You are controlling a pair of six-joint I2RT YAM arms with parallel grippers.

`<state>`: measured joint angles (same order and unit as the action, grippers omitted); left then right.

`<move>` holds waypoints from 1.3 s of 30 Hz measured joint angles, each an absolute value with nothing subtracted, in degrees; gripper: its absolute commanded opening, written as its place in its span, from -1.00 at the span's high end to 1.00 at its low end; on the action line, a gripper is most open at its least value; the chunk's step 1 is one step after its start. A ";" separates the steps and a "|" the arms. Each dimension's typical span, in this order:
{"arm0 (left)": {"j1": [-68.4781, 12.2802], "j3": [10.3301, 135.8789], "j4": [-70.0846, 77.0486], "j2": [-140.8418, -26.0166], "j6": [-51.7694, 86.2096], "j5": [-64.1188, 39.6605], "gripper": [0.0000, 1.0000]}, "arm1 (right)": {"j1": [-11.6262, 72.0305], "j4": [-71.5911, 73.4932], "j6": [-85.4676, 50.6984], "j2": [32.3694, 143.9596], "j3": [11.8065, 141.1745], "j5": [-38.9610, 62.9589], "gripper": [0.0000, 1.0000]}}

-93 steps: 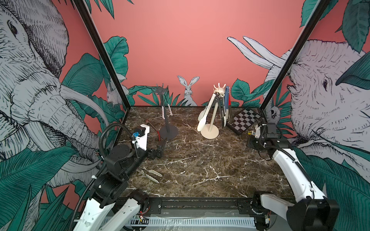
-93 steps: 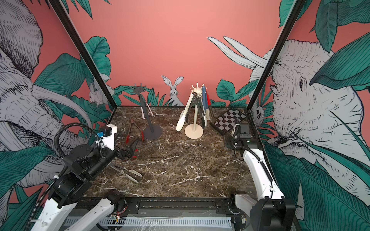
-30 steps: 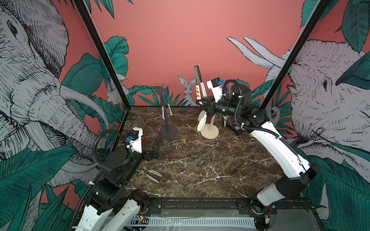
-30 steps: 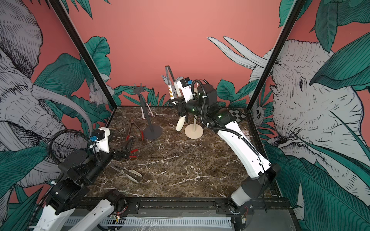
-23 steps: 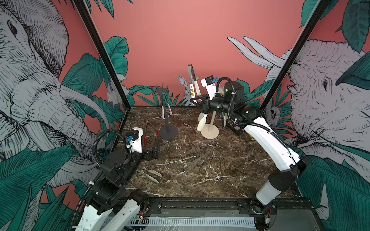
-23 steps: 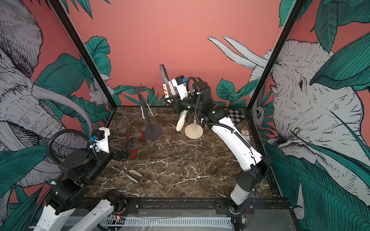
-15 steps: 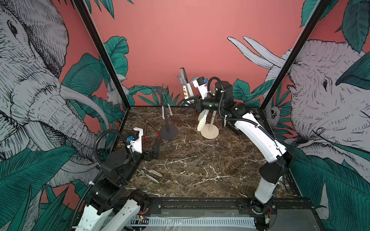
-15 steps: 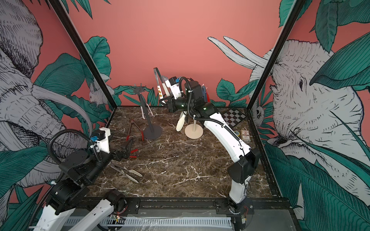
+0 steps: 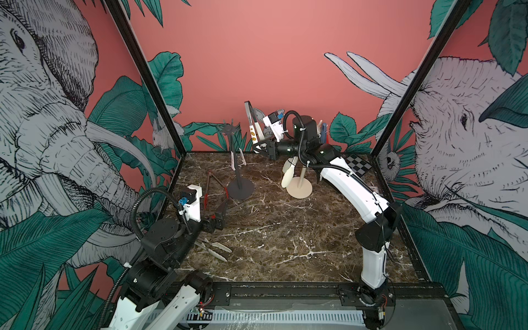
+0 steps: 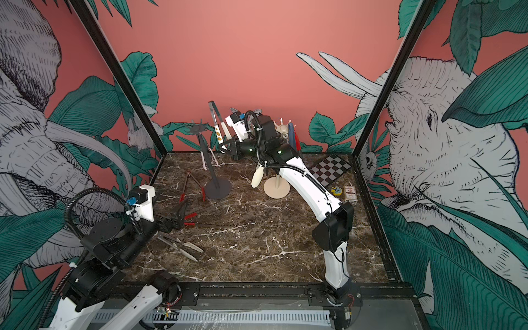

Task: Hang food tongs on kitchen utensil racks
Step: Hang the food tongs on the rack.

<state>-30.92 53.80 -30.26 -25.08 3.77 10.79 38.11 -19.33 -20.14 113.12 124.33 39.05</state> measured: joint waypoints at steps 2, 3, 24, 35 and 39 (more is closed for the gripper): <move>-30.92 53.80 -30.30 -25.04 3.73 10.94 -0.99 | 38.24 -19.42 -20.40 114.26 125.21 39.64 1.00; -30.92 53.80 -30.33 -25.04 3.62 11.00 -0.99 | 38.28 -19.55 -20.47 114.85 125.58 39.90 1.00; -30.92 53.80 -30.55 -25.04 3.46 11.27 -0.99 | 39.03 -22.20 -20.99 119.81 127.79 44.93 1.00; -30.92 53.78 -30.55 -25.02 3.46 11.44 -0.99 | 39.03 -22.52 -20.80 119.87 124.97 45.50 1.00; -30.92 53.69 -30.55 -25.02 3.44 11.44 -0.99 | 39.07 -22.50 -20.56 119.87 123.13 45.76 1.00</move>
